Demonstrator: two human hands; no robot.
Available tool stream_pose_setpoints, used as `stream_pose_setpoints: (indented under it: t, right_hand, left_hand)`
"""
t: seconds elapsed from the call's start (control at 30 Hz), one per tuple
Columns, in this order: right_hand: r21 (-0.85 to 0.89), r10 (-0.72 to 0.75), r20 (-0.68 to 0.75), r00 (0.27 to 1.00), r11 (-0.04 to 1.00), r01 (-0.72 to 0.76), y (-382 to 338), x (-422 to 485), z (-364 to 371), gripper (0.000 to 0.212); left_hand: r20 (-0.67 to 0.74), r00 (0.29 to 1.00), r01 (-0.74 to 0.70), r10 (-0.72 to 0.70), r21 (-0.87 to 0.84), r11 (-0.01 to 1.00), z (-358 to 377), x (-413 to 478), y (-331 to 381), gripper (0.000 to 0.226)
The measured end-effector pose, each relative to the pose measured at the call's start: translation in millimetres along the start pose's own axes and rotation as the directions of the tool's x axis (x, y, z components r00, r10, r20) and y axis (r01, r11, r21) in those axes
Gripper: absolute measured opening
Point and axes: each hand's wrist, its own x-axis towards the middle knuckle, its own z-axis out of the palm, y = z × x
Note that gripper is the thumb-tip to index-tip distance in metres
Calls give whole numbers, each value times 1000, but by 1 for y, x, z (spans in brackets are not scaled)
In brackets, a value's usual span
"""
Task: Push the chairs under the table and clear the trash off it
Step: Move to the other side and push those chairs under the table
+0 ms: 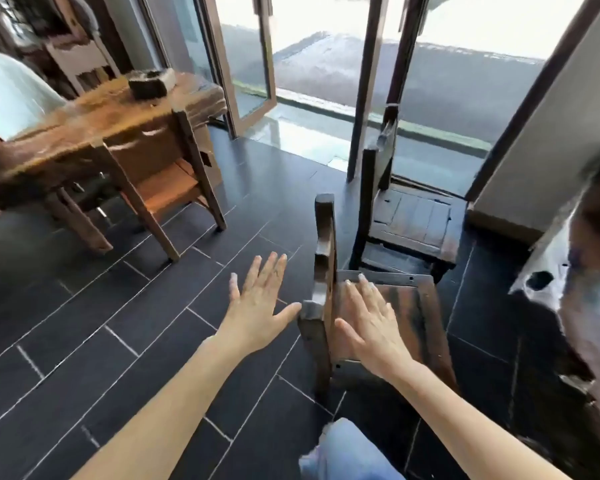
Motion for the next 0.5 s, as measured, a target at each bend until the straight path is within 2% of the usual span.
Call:
stream_pose_setpoints:
  t: [0.17,0.4,0.5]
  right_hand:
    - [-13,157,13,988,988,-156,27,67,-1,65]
    - [-18,207,-53,977,978,-208,37,161,-21,64]
    - [8,256,-75,964,967,-256,34,174,-23,62]
  left_hand:
    - [13,990,-137,138,-40,990,-15,110,6,79]
    - [42,973,-223,225,-60,973,-33,213,3,75]
    - [105,960,-252,258,-70,965,-35,246,0,73]
